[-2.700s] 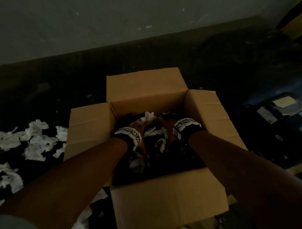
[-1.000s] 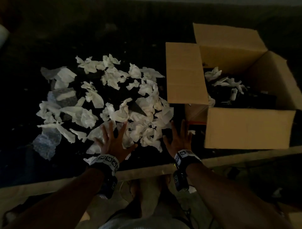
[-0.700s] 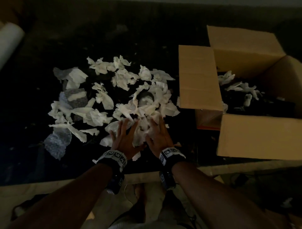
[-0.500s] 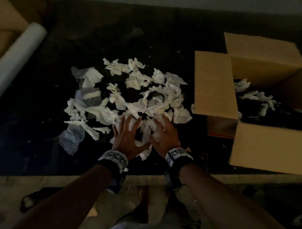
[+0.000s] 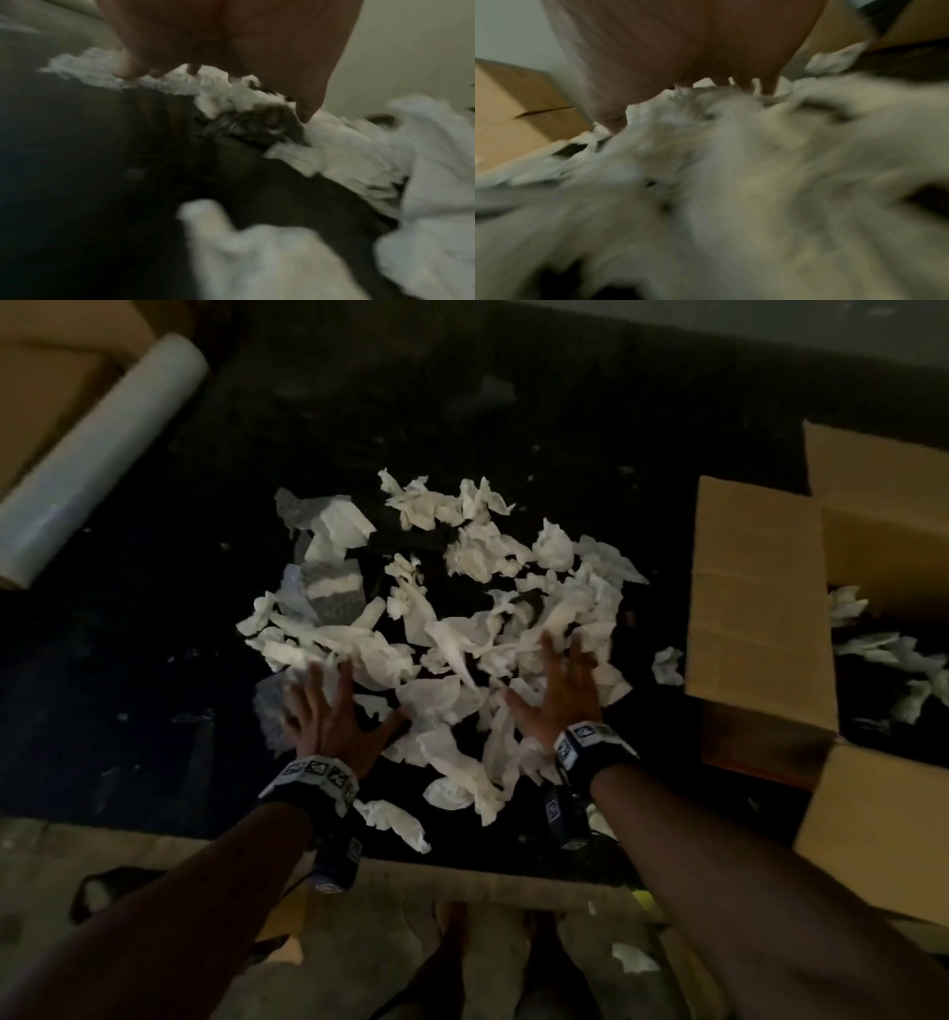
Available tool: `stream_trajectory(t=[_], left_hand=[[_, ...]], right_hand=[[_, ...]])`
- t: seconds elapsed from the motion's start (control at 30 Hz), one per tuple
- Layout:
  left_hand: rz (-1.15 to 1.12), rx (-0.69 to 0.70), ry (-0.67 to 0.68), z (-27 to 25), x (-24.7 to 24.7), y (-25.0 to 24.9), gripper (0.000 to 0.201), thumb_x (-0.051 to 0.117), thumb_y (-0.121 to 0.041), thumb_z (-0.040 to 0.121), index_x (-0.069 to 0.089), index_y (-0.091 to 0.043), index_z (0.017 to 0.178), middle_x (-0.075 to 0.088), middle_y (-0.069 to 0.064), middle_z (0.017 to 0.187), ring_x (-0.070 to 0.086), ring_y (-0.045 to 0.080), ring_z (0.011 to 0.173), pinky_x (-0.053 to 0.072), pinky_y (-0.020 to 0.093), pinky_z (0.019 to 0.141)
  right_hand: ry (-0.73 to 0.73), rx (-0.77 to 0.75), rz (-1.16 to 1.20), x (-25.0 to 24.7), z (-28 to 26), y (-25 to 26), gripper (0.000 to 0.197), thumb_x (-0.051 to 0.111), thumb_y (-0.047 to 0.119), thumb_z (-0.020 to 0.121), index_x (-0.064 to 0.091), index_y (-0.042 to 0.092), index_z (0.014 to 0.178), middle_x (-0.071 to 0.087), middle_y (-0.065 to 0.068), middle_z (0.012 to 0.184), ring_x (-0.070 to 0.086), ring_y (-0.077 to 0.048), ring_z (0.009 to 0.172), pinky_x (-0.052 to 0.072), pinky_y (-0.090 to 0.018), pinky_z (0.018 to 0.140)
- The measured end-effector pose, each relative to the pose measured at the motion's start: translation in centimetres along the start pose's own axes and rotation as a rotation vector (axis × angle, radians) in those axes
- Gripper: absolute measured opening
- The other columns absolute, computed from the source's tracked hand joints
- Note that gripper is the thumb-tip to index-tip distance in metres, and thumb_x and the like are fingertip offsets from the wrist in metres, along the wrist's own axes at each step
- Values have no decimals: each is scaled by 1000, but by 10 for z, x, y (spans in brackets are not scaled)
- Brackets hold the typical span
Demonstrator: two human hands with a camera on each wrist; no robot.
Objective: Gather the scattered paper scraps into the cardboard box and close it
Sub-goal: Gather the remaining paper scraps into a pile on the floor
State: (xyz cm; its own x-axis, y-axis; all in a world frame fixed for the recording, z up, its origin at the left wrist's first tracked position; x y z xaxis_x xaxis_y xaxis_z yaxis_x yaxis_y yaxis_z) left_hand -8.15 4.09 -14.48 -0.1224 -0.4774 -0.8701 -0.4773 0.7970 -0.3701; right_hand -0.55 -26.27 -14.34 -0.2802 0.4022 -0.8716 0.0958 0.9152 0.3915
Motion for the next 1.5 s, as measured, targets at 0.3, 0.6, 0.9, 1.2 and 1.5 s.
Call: stream_trajectory(t=[0.3, 0.6, 0.9, 1.2, 1.5], left_hand=[[-152, 206, -13, 9, 24, -78, 105, 57, -79, 76, 10, -36, 159, 0, 10, 168, -7, 35, 154, 6, 63, 121], [-209, 252, -63, 16, 33, -77, 100, 61, -76, 77, 11, -43, 158, 1, 8, 168, -3, 40, 153, 9, 67, 119], [-188, 284, 7, 20, 38, -79, 99, 45, -89, 69, 18, -48, 155, 7, 8, 167, 1, 39, 153, 12, 63, 120], [-176, 427, 163, -15, 5, -67, 115, 59, -91, 65, 2, -49, 156, 6, 15, 165, 6, 45, 151, 9, 63, 118], [146, 557, 192, -105, 59, -27, 115, 35, -100, 62, -3, -47, 157, -26, 2, 166, -27, 35, 150, 1, 74, 115]], right_hand=[[-294, -120, -12, -14, -6, 37, 80, 46, 65, 81, 32, 32, 152, 19, -12, 161, 24, -37, 145, 30, -57, 112], [-186, 467, -87, -38, 32, -71, 86, 41, 71, 90, -3, 39, 157, -20, -13, 164, -5, -43, 150, 6, -62, 116], [32, -11, 81, -19, 23, 9, 63, 43, 48, 103, 18, 30, 158, -4, -9, 167, -3, -32, 152, 14, -50, 122], [-86, -169, 89, -37, -33, 8, 82, 39, 68, 89, 8, 36, 158, -4, -9, 167, 2, -31, 152, 23, -56, 118], [-74, 133, 56, 44, -170, -49, 89, 39, 67, 86, -5, 38, 157, -19, -9, 165, -12, -40, 150, 12, -69, 115]])
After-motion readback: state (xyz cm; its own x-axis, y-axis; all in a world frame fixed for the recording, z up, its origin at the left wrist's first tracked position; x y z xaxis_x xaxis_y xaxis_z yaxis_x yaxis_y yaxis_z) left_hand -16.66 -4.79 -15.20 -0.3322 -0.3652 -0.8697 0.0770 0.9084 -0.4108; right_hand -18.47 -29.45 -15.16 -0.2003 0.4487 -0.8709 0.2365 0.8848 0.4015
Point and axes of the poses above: each hand's wrist, its own z-axis towards the middle knuckle, its own x-axis out of the palm, y = z × x, the point moved 5 cm from there along z, towards the middle knuckle
